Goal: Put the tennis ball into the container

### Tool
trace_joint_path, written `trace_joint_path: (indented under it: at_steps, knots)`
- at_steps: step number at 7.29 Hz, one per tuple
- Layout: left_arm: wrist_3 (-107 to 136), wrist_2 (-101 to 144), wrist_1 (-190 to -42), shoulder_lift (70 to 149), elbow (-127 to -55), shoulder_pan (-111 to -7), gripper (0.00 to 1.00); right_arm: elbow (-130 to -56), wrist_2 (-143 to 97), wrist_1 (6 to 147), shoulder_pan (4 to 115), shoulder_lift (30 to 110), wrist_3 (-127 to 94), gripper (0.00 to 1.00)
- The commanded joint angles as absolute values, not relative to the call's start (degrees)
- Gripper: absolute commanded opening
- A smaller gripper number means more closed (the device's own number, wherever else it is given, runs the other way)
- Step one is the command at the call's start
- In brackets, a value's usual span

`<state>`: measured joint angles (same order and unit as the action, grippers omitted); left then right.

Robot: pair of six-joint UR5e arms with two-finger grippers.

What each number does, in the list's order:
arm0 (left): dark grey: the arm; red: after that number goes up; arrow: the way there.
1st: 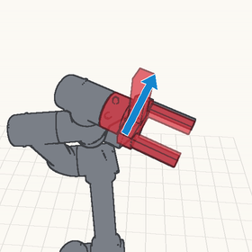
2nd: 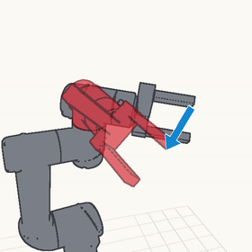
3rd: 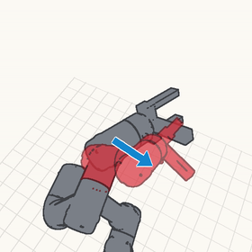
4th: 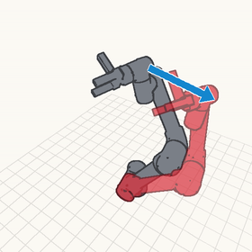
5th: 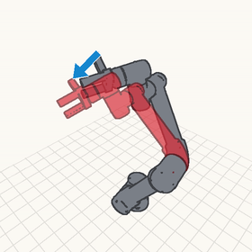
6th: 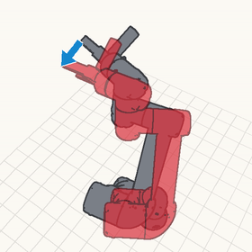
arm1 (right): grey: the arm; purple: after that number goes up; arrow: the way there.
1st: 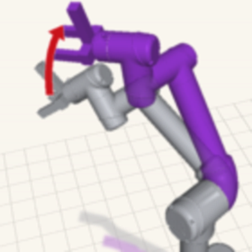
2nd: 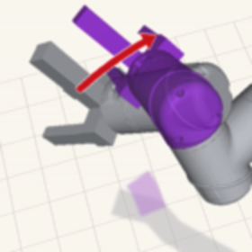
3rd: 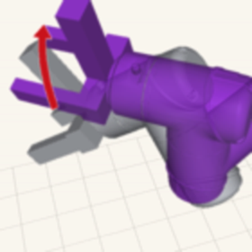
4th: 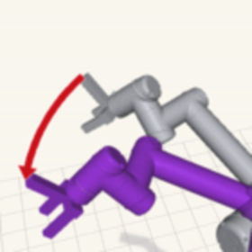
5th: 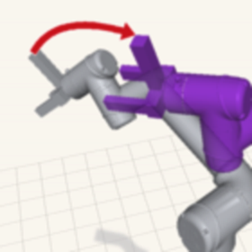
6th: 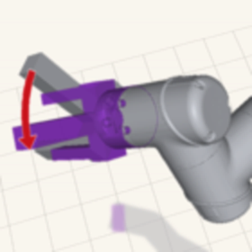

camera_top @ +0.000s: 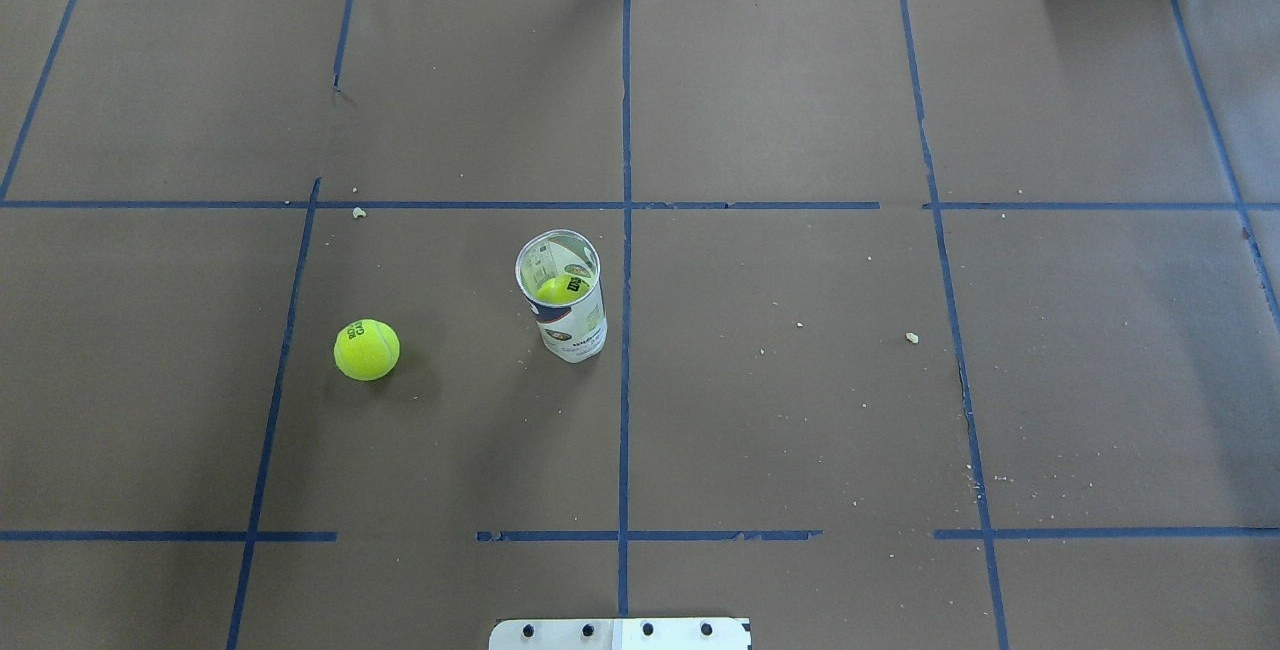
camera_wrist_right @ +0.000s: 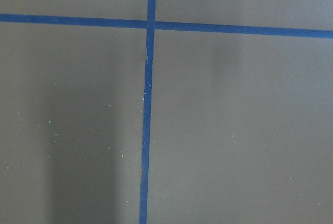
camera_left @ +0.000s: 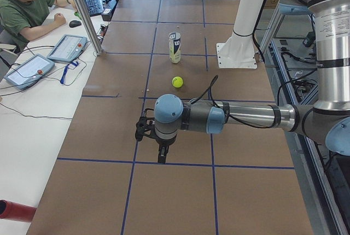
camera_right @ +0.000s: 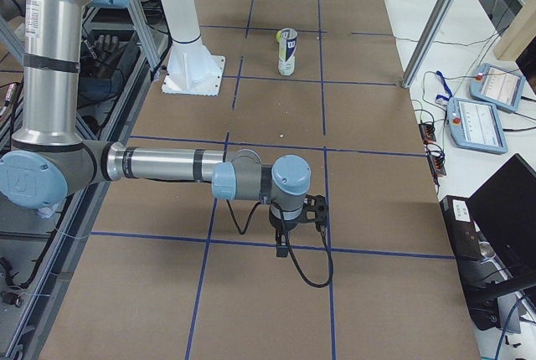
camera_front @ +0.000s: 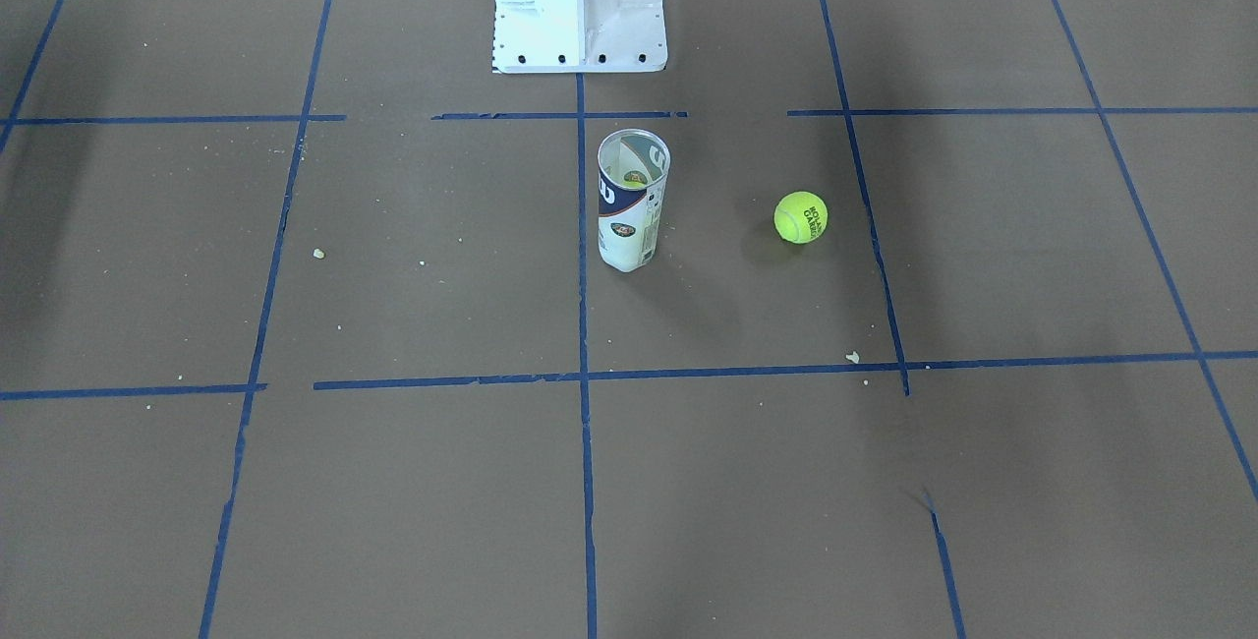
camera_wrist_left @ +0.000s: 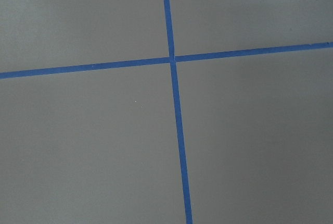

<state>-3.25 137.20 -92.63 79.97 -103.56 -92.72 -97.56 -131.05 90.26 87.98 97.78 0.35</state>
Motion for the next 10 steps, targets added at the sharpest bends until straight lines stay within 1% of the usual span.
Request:
trace_joint_path:
  at_steps: [1, 5, 6, 9, 10]
  knots:
    - [-3.25, 137.46, -92.64, 79.98, -103.45, -92.64, 1.0, -97.56, -131.04, 90.26, 87.98, 97.82, 0.35, 1.0]
    - [-2.9, 137.28, -92.72, 80.94, -103.53, -92.55, 1.0, -97.56, -131.04, 90.26, 87.98, 97.82, 0.35, 1.0]
    - [-2.64, 137.72, -92.9, 81.99, -102.93, -92.55, 1.0, -97.56, -131.04, 90.26, 87.98, 97.82, 0.35, 1.0]
    - [-2.29, 137.28, -93.95, 88.4, -99.68, -92.55, 1.0, -97.56, -131.04, 90.26, 87.98, 97.82, 0.35, 1.0]
    - [-2.37, 137.63, -94.13, 88.5, -100.19, -92.55, 1.0, -97.56, -131.04, 90.26, 87.98, 97.82, 0.35, 1.0]
